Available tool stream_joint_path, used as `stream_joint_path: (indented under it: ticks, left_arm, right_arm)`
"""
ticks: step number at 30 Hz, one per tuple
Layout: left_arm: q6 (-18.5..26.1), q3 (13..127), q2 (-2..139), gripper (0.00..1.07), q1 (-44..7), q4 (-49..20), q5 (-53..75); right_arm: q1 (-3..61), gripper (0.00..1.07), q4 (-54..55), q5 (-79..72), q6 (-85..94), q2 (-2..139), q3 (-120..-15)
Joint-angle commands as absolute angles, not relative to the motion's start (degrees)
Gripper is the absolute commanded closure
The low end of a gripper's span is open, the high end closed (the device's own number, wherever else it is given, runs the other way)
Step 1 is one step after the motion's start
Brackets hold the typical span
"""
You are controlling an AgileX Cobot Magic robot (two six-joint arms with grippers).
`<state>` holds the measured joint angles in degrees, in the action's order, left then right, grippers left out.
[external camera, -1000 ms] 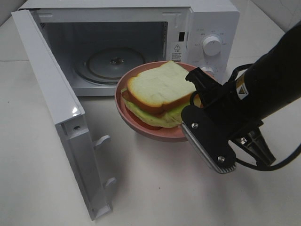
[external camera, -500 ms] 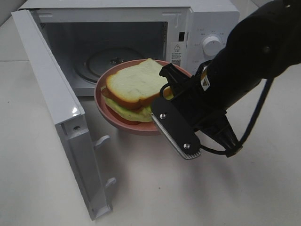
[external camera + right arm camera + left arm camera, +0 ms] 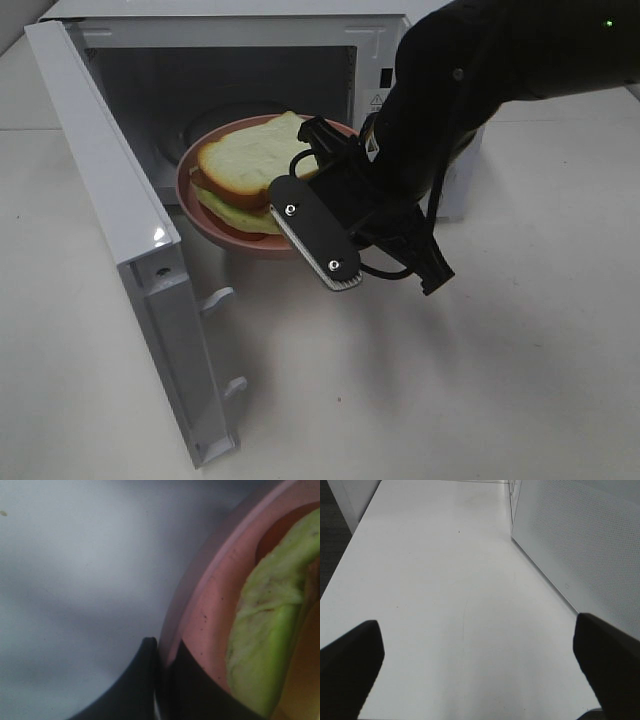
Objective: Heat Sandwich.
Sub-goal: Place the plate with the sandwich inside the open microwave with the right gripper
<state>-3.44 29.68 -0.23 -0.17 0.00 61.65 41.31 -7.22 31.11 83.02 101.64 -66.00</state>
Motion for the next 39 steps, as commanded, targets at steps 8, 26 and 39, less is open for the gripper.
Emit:
stream_joint_path:
  ticks: [8,26,39]
  left_arm:
    - [-3.38,29.68,-1.15,0.09,-0.06,-0.40,61.36]
    - [-3.38,29.68,-1.15,0.09,-0.06,-0.40,61.36]
    - [-3.38,29.68,-1.15,0.09,-0.06,-0.40,61.36]
  right_arm:
    - [41.31,1.07,-7.33,33.80,82.85,105.83,-72.88]
    - [41.31,1.07,-7.56,37.76,77.35,114.48,-85.89]
    - [41.31,1.07,-8.82,41.65,70.19,121.81,-96.66]
